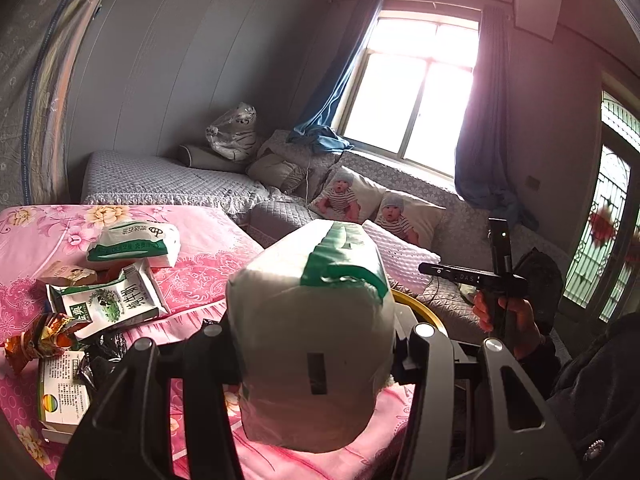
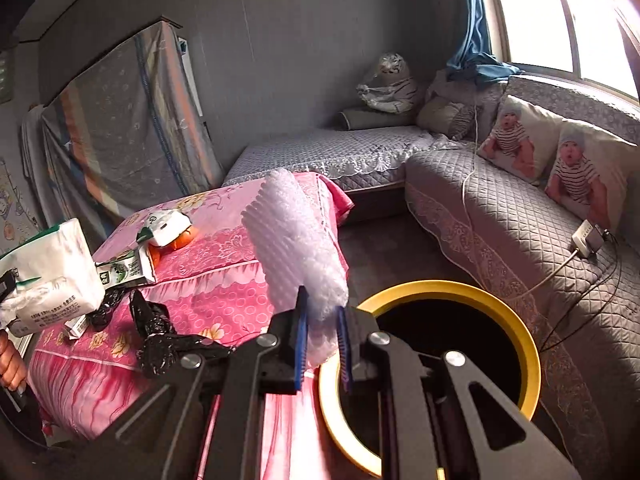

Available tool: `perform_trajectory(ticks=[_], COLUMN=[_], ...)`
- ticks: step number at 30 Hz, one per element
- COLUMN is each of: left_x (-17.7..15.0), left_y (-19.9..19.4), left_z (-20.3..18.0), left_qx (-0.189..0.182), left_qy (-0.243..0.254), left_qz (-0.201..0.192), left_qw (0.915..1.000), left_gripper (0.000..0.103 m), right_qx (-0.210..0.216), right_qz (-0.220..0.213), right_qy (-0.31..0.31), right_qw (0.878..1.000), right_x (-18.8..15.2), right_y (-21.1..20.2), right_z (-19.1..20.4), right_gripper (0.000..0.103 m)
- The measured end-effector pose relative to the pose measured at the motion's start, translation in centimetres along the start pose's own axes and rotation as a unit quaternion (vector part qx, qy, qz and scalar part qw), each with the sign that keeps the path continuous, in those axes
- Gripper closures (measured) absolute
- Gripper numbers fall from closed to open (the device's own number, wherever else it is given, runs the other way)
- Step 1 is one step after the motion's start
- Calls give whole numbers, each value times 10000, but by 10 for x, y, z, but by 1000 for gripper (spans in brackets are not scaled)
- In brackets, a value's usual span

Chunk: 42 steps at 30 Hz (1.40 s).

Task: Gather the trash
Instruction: 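Carry the white foam net in the right tool over the yellow-rimmed bin, then open the right tool to drop the foam net while the left tool drops the tissue pack into the bin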

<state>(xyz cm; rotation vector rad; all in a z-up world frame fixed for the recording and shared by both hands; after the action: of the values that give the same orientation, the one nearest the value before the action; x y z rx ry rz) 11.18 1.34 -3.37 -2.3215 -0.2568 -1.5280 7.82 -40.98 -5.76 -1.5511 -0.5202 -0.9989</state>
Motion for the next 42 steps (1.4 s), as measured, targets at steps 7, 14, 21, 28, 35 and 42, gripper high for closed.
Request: perform_trajectory(ticks=[7,14,21,28,35,42], left_x=[10,22,24,18,7,-6], left_y=[49,113,190,267,322,365], left_z=[-13,-23,-24,-31,-33,-34], left_qx=[-394,-725,-1019,-1118,-1086,-984], left_qy=[130,288,282,248,104,-140], left_qz=[412,875,1393,1828,2169,2377], left_qw=[9983,9931,9846,9765,9701,9662], left_gripper=[56,56,56,56,56,56], right_qx=[-1149,-1374,-1477,-1534,-1539,-1514], right_qz=[165,596,772,919,1029,1105], right_qy=[239,589,862,1011,1082,1148], right_qw=[9930,9870,9822,9787,9767,9755], right_x=[-19,-42,-58,-72,-82,-87], right_y=[24,48,54,58,60,62], right_z=[-42,-76,-102,-120,-128,-131], right_gripper=[91,91,91,91,91,90])
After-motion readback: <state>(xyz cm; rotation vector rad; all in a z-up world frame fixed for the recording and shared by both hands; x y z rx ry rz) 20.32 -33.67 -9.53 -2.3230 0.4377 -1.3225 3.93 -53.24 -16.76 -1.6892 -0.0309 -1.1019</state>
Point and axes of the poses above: each gripper's, at about its wrist camera, not at the fingertips, and y roughly the way its jaws point, z to its left, x to its top, the point moved 1 cm from there along y, roughly the way its jaws point, and after that the axes turned 14 degrees about -x, right-handed, at the moved point
